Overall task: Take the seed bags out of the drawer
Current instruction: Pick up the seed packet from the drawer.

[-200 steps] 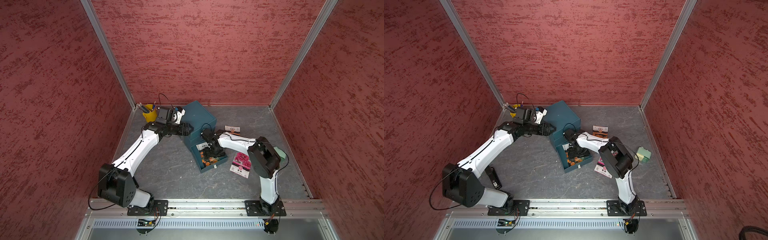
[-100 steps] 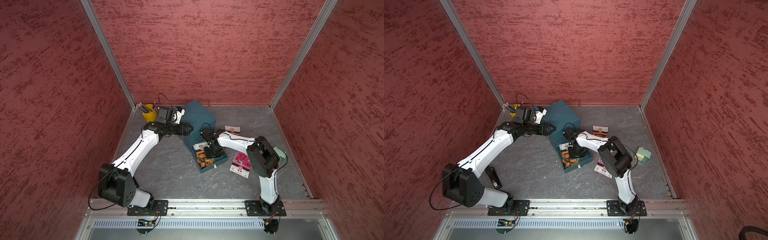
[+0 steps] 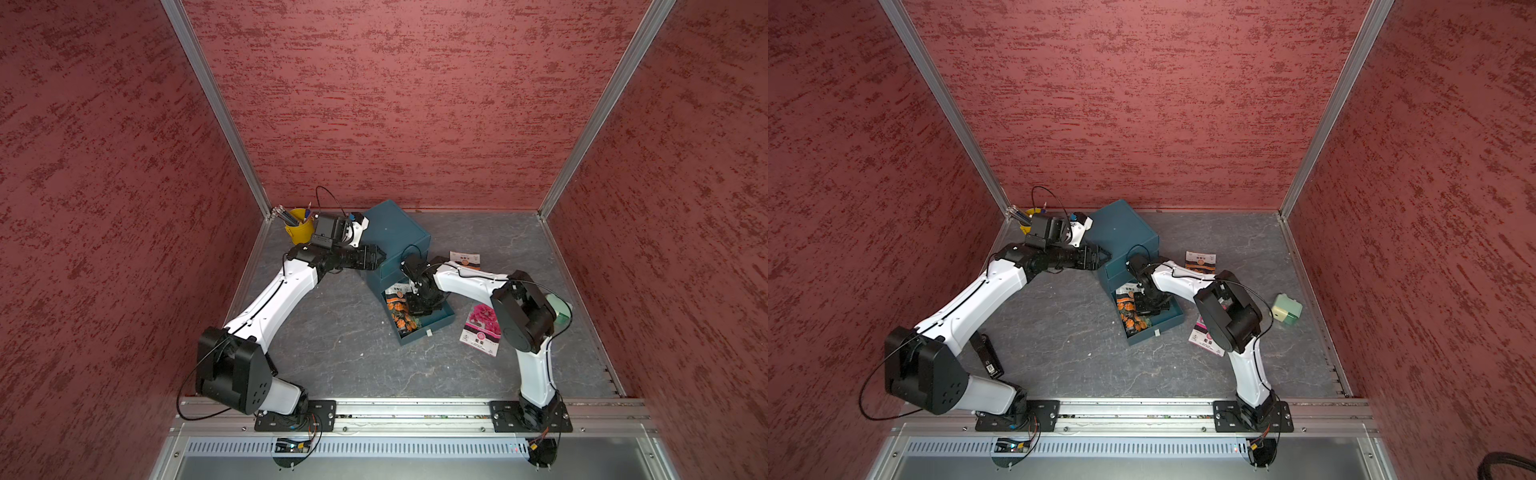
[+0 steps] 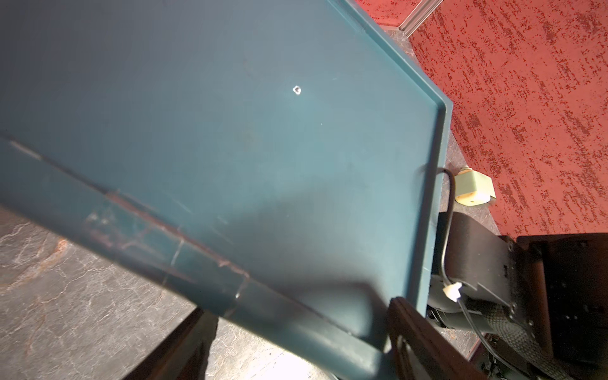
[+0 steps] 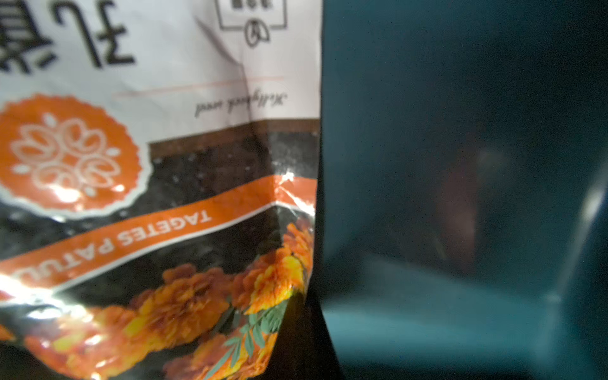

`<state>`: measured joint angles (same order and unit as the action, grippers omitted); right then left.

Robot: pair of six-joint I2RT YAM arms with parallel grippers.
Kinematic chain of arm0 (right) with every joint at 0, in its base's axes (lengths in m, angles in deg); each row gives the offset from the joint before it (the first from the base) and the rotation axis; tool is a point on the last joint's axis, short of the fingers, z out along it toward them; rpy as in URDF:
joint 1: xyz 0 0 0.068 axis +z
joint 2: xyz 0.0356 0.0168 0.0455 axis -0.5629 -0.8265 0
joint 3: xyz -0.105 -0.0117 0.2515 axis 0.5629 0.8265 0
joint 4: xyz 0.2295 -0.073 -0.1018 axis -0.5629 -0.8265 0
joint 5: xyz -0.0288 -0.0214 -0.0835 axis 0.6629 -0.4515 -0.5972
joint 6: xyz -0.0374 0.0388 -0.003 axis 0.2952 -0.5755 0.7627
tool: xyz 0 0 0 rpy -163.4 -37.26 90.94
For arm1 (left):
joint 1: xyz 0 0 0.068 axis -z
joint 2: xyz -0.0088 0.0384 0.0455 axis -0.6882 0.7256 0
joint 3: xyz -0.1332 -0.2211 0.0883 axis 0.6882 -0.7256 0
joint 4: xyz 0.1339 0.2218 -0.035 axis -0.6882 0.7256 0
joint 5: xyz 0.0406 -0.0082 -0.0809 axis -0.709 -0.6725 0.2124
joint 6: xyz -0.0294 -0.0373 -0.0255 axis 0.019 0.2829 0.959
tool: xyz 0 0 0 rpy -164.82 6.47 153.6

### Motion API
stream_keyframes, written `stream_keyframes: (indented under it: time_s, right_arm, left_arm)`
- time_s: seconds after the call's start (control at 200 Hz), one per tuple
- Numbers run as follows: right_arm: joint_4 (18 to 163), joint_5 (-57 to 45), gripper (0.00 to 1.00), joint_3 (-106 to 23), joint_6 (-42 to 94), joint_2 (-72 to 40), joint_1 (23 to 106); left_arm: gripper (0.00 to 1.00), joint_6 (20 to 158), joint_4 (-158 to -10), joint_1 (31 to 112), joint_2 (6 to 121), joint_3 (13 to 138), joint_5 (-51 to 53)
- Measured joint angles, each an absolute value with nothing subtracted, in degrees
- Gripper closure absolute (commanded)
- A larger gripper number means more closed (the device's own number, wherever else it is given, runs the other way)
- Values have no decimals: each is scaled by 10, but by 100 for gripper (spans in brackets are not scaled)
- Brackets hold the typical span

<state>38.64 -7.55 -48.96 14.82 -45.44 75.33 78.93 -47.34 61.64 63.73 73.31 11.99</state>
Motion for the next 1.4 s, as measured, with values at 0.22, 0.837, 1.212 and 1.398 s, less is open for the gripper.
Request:
stream_keyframes:
  time_s: [0.22,0.837,1.212,1.398]
  right_arm:
    - [435,-62,100,-457,143,-433,749]
    - [533,-45,100,-395,88,-320,701]
    - [537,-22,100,-395,67,-293,685]
    - [533,-15,100,-395,61,-268,672]
  left_arm:
    - [16,789,-473,616,637,733,120]
    - [16,789,-472,617,637,734,120]
    - [17,789,-471,617,638,735,120]
    - [16,788,-469,617,638,737,120]
